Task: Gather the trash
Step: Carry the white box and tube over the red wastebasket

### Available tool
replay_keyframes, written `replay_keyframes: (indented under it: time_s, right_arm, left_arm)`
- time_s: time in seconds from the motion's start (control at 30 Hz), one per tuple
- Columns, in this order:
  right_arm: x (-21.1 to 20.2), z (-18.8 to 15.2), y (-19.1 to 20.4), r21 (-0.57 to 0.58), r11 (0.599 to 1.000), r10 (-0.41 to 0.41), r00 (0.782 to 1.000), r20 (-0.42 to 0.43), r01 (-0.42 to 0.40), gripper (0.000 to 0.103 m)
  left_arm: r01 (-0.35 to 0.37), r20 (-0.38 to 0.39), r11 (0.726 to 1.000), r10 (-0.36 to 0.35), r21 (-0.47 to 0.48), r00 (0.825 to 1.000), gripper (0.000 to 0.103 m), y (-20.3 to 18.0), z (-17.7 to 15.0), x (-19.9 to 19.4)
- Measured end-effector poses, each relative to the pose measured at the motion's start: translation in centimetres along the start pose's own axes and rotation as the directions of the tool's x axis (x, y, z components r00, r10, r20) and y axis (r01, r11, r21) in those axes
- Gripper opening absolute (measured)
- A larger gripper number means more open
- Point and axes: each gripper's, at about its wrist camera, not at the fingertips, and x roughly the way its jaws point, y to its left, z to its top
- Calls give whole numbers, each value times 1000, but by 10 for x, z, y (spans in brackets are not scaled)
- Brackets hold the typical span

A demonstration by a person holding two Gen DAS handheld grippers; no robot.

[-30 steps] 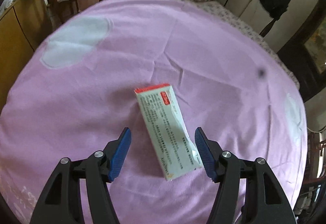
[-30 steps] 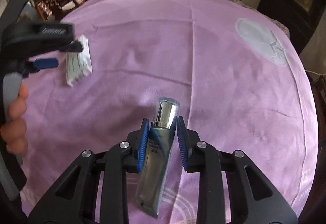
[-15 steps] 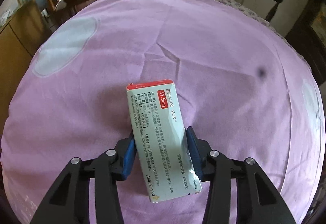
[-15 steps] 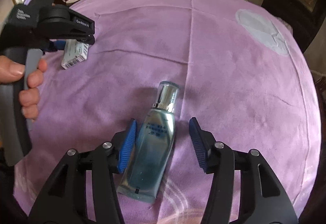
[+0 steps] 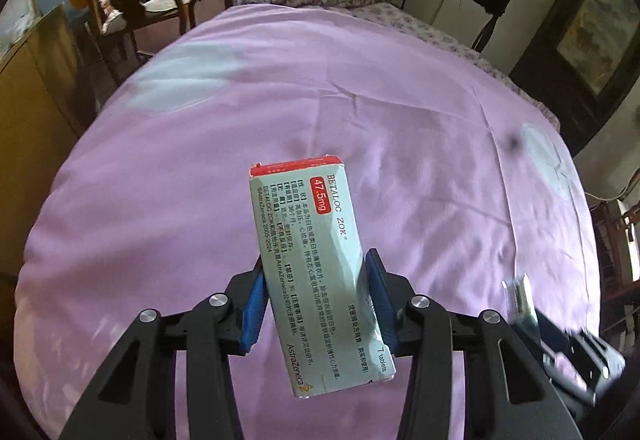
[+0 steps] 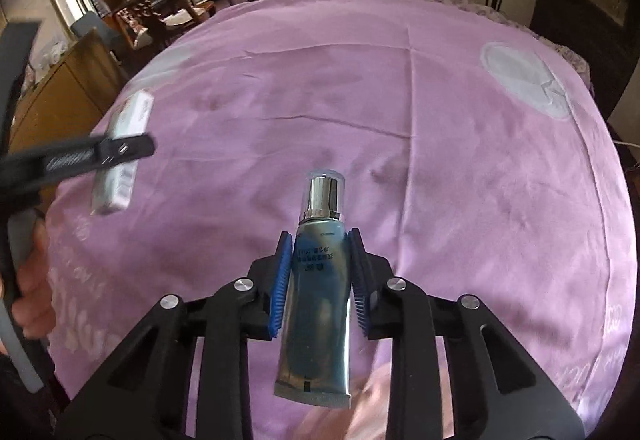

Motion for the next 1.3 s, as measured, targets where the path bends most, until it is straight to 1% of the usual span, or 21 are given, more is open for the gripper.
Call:
replay_keyframes:
  time_s: [0.1, 0.2, 0.37, 0.4, 0.43, 0.5, 0.53, 0.6, 0.7, 0.77, 0.87, 0.93, 1.03, 1.07, 1.13, 1.17, 1.2, 1.23, 1.3]
  right_arm:
    - [-9, -11, 15, 0, 1000, 30, 999, -14, -30, 26]
    - [-6, -27, 40, -31, 999, 25, 998, -57, -27, 26]
    - [12, -54, 75, -143, 989, 8, 988, -155, -31, 27]
    - [15, -58, 79, -162, 987, -15, 987, -159, -11, 29]
    - [15, -62, 80, -170, 985, -30, 987, -157, 3, 29]
    - [13, -67, 78, -160, 987, -28, 988, -152, 3, 30]
    - [11, -69, 75, -152, 988, -17, 988, -153, -7, 31]
    - [6, -72, 67, -124, 991, 27, 987, -160, -47, 38]
    - [-6, -76, 52, -89, 992, 77, 985, -157, -91, 44]
    - [-11, -78, 44, -76, 990, 106, 982, -156, -119, 44]
    - [-6, -80, 36, -55, 993, 97, 982, -162, -107, 44]
    - [-3, -80, 33, -42, 991, 122, 980, -158, -130, 43]
    - [1, -81, 41, -79, 988, 118, 982, -149, -131, 43]
    - [4, -82, 49, -103, 986, 114, 979, -166, -132, 44]
    - [5, -85, 66, -186, 980, 39, 987, -156, -68, 44]
    - [5, -88, 76, -236, 971, -8, 990, -141, -26, 42]
    - [3, -89, 81, -252, 968, -23, 991, -132, -11, 35]
    - [2, -90, 83, -248, 968, -14, 991, -133, -20, 34]
    - [-4, -91, 87, -255, 965, 25, 989, -145, -62, 31]
  left_arm:
    - [-6, 18, 1000, 6, -15, 1000, 46, 20, -21, -26]
    - [-24, 28, 999, 25, -29, 999, 46, 38, -42, -45]
    - [-24, 10, 997, 25, -69, 1000, 46, 68, -69, -60]
    - [-23, 9, 997, 23, -76, 1000, 46, 72, -73, -62]
    - [-18, 6, 997, 18, -81, 1000, 46, 75, -76, -64]
    - [1, 1, 996, -1, -87, 1000, 46, 78, -82, -67]
    - [5, 0, 996, -5, -85, 1000, 46, 79, -83, -67]
    - [10, 1, 997, -10, -76, 1000, 46, 77, -85, -68]
    - [25, 2, 997, -25, -72, 1000, 46, 73, -85, -67]
    - [29, 3, 997, -29, -71, 1000, 46, 73, -86, -67]
    - [34, 1, 997, -34, -70, 999, 46, 71, -88, -66]
    - [37, -2, 997, -37, -67, 999, 46, 69, -89, -65]
    - [38, -9, 997, -39, -61, 999, 46, 66, -91, -64]
    - [38, -10, 998, -38, -59, 999, 46, 65, -91, -63]
    - [35, -8, 998, -36, -60, 999, 46, 65, -91, -64]
    - [36, -7, 997, -36, -61, 999, 46, 65, -92, -65]
    - [36, -6, 997, -37, -63, 999, 46, 65, -92, -65]
    - [37, -6, 997, -38, -67, 999, 46, 66, -92, -66]
    - [38, -7, 997, -38, -72, 999, 46, 68, -93, -66]
